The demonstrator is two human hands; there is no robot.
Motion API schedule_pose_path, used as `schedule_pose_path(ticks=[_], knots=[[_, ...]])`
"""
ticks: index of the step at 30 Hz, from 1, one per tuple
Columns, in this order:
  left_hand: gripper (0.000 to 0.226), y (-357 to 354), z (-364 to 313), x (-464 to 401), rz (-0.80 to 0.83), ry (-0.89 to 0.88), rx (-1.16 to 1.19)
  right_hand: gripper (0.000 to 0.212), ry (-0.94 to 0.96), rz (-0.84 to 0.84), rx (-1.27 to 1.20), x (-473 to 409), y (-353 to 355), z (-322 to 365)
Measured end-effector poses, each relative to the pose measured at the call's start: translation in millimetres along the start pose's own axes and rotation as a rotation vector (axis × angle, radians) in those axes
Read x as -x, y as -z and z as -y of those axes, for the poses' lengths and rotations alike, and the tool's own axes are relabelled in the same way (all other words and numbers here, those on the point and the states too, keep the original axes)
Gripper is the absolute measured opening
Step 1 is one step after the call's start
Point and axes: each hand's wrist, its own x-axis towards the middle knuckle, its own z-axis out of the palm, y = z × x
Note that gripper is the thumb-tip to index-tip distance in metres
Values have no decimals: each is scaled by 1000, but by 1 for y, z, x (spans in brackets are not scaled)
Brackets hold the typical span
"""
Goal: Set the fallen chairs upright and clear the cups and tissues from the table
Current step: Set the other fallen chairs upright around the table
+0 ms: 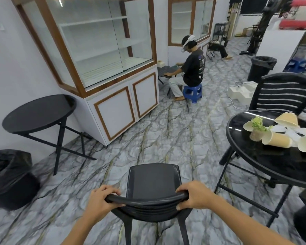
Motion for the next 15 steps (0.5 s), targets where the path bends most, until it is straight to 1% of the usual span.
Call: schedule_pose_path(ticks=[3, 7, 10, 12, 15], knots=[[52, 4, 6, -5, 44, -7, -64, 55, -3, 36, 3, -1, 2, 1], [56, 10, 20, -16, 129, -25, -117, 51, -36, 27, 1, -4, -1, 0], [47, 10, 29, -22, 137, -53, -162, 31, -81, -4, 33, -6, -5, -1], [38, 8, 31, -23, 99, -75, -158, 19, -108, -22, 49, -6, -6, 1], [30, 7, 28, -25, 58, -97, -122, 14, -154, -5, 76, -7, -5, 3]])
